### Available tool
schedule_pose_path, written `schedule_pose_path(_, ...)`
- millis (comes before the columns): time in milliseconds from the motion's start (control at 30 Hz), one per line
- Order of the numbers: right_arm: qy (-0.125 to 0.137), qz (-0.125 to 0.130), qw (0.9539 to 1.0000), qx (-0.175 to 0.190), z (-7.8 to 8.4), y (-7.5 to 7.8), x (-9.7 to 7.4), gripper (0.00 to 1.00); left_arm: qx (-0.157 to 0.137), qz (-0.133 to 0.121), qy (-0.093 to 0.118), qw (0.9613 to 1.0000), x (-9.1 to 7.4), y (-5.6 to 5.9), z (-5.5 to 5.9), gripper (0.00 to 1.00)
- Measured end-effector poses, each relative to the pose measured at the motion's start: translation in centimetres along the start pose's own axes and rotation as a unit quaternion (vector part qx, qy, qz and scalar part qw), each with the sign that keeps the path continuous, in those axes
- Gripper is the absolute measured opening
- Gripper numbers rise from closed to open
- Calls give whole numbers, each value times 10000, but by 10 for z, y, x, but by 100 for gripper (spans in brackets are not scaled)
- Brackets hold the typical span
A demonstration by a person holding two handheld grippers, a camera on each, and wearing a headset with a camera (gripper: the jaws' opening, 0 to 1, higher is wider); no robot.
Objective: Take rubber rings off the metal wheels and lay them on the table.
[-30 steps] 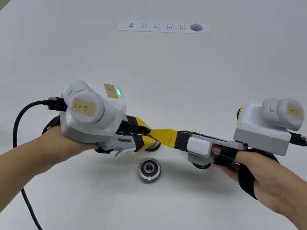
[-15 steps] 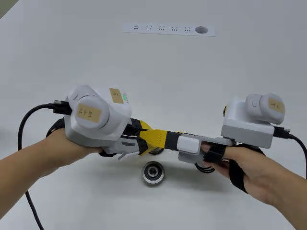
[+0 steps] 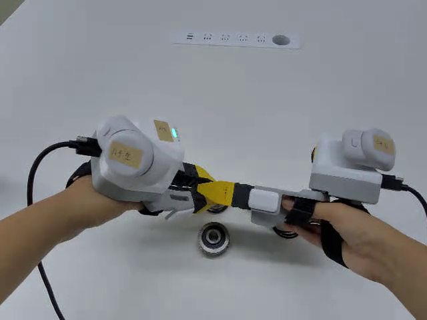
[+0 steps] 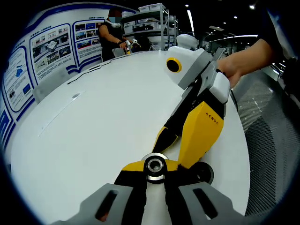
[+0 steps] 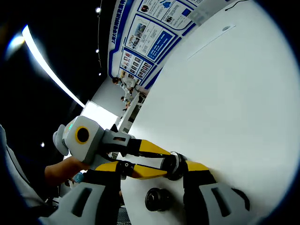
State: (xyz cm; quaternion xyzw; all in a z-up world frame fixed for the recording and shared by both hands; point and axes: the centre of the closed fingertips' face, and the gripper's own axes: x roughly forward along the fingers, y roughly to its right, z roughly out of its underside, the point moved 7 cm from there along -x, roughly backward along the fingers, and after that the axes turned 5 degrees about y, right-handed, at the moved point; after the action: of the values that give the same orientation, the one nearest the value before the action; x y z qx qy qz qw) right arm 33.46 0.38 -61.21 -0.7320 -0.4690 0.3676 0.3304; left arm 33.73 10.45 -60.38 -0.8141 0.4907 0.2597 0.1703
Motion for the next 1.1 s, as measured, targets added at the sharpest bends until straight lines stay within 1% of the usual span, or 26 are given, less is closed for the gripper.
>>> schedule_pose_path(33, -60, -19, 10000, 42, 2, 0, -1, 54, 2, 3, 2, 10000, 0, 0, 0, 13)
schedule_pose_path(100, -85, -31, 10000, 17, 3, 1, -2, 52, -1, 6, 6, 10000, 0, 0, 0, 13)
schedule_pose_path(167, -100, -61, 9999, 87, 5, 3, -4, 50, 0, 4, 7, 10000, 0, 0, 0, 13)
schedule_pose_path(233, -11, -90, 9996, 276, 5, 4, -5, 48, 3, 7, 6, 10000, 0, 0, 0, 13)
schedule_pose_path(300, 37, -101, 9994, 341, 5, 6, -7, 47, 10, 10, 5, 10000, 0, 0, 0, 13)
schedule_pose_path(467, 138, -150, 9989, 417, 5, 6, -10, 46, 11, 18, 11, 10000, 0, -1, 0, 13)
schedule_pose_path(567, 200, -153, 9989, 384, 3, 6, -12, 41, 10, 17, 13, 10000, 0, -1, 0, 13)
schedule_pose_path(667, 158, -131, 9991, 367, 4, 7, -11, 39, 13, 20, 13, 10000, 0, -1, 0, 13)
schedule_pose_path(767, 168, -6, 9990, 408, 4, 11, -11, 34, 19, 21, 12, 10000, 0, 0, 1, 13)
schedule_pose_path(800, 186, 161, 9986, 466, 4, 15, -11, 29, 22, 22, 11, 10000, 1, 0, 1, 13)
schedule_pose_path(867, 176, 381, 9974, 578, 5, 21, -10, 20, 32, 25, 10, 10000, 1, 0, 1, 13)
schedule_pose_path(900, 171, 406, 9973, 580, 5, 23, -10, 15, 36, 28, 7, 10000, 1, 0, 1, 13)
schedule_pose_path(933, 174, 407, 9973, 588, 5, 24, -9, 13, 39, 30, 3, 10000, 1, 0, 1, 13)
schedule_pose_path(967, 178, 463, 9966, 654, 5, 25, -9, 11, 46, 31, -1, 10000, 1, 0, 1, 13)
schedule_pose_path(1100, 149, 610, 9955, 708, 5, 27, -9, 4, 47, 32, 5, 10000, 0, -1, 1, 13)
